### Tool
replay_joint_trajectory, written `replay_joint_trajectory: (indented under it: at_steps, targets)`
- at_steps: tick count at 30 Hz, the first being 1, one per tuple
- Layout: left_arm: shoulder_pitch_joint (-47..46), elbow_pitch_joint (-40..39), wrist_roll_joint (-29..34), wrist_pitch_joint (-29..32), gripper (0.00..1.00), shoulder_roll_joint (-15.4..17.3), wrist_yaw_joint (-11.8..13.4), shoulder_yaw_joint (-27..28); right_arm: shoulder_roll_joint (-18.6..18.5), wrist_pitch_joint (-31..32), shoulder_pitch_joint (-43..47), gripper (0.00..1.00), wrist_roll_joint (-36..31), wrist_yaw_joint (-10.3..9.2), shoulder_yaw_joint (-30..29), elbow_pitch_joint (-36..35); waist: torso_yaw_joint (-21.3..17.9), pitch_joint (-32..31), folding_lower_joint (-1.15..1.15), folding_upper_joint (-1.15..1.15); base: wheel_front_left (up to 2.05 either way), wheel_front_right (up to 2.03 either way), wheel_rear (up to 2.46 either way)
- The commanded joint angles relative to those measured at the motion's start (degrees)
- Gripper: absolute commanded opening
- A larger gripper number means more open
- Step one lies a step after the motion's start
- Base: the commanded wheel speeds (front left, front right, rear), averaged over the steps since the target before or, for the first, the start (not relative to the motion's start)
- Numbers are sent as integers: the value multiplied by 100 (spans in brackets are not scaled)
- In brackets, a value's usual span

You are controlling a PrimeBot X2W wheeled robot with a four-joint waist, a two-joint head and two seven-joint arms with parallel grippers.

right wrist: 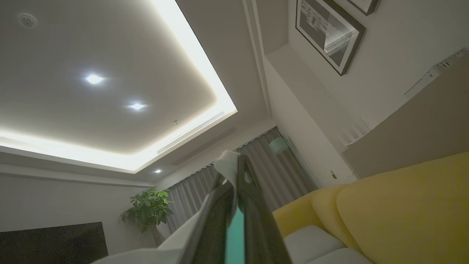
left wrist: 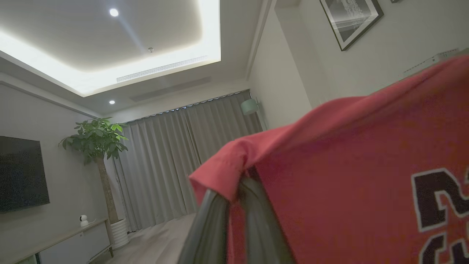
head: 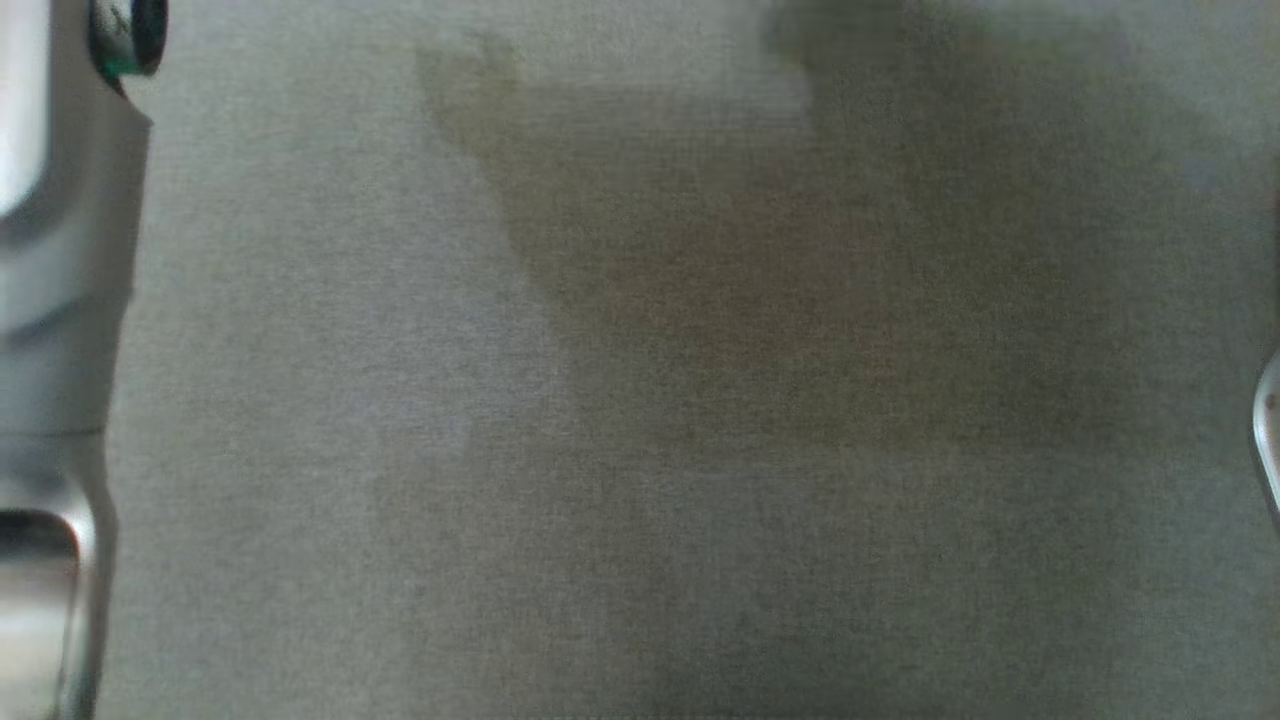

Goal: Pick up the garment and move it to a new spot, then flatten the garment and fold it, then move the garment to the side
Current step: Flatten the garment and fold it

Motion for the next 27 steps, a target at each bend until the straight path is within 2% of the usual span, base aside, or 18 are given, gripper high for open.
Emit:
replay_joint_trajectory:
  at_steps: [1, 5, 9, 13, 16, 20, 27]
  targets:
    - [71, -224, 81, -18, 0, 218, 30, 245, -14, -26, -106, 0, 123, -4, -32, -217, -65, 127, -2, 0, 0, 0, 0]
    - [911, -362, -13, -19, 0, 4, 6, 452, -61, -27, 641, 0, 400, -4, 123, -416, -111, 148, -2, 0, 0, 0, 0]
    - [2138, -361, -127, -19, 0, -322, -78, 626, -104, -28, 2005, 0, 878, -4, 372, -763, -160, -23, -2, 0, 0, 0, 0]
    - [3506, -154, -291, -20, 0, -712, -281, 824, -42, -27, 3684, 0, 1388, -4, 515, -902, -224, -329, -2, 0, 0, 0, 0]
    - [4313, 136, -315, -20, 0, -920, -570, 864, -8, 5, 4771, 0, 1701, -4, 684, -918, -252, -553, -2, 0, 0, 0, 0]
    - [5115, 416, -357, -20, 0, -1153, -765, 948, 19, 9, 5903, 0, 1915, -4, 875, -943, -278, -901, -2, 0, 0, 0, 0]
    - [6084, 843, -344, -20, 0, -1319, -949, 758, 193, -19, 7270, 0, 2027, -4, 883, -833, -289, -1504, -2, 0, 0, 0, 0]
